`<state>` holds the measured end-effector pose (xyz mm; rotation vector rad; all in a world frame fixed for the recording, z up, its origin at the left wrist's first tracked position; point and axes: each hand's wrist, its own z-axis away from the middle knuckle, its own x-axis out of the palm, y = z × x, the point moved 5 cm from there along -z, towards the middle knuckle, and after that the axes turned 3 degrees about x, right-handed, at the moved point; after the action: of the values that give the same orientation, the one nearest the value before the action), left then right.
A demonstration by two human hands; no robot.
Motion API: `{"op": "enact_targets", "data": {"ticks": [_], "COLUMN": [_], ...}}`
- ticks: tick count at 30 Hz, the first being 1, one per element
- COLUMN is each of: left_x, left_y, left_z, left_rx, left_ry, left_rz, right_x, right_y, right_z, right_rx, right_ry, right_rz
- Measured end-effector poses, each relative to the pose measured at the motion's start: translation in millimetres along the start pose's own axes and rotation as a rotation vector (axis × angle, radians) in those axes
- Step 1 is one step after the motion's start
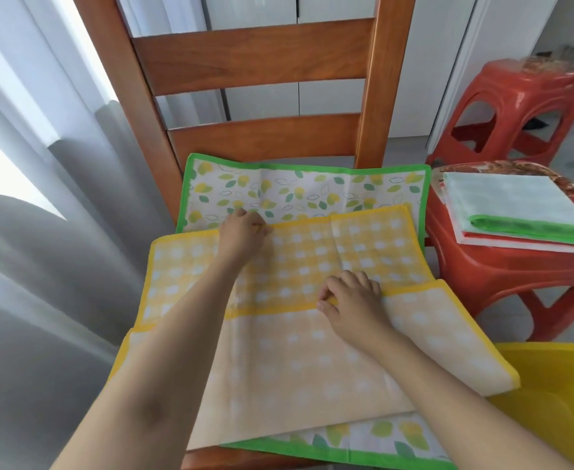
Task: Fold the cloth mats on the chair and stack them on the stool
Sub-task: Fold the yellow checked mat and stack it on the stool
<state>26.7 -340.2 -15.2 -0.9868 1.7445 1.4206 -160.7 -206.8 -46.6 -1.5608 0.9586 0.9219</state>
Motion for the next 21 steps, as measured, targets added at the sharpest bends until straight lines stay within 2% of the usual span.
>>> {"op": "enact_targets", "data": {"ticks": [3,10,13,16,21], "left_x": [-32.6,-96.6,-108.6,-107.4,-86.2], "left_y": [15.1,55.2,64.0,68.5,56.2], "left_z": [14.5,86.8,128.5,169.7,217.7], "left_rx": [0.021,0.064,0.047,0.013,-0.071], "left_ry": [0.045,0.045,0.040,0.001,-0.128], "left_rz": [0.038,0.043,0.022,0.031,0.130], "right_x": [-7.9,-86.8,-111.7,-117.1,-90.2], "right_y": [-7.3,-42.0,-46.6,-44.7,-41.4], "right_z": [3.0,26.7,43.3,53.7,77.9], "right_rx": [-0.041,-0.195,-0.233,-0.247,-0.306], "right_ry": [0.040,0.454,0.526,0.486,0.203], "right_rz": [-0.061,-0.146,-0.136,-0.102,-0.064]}}
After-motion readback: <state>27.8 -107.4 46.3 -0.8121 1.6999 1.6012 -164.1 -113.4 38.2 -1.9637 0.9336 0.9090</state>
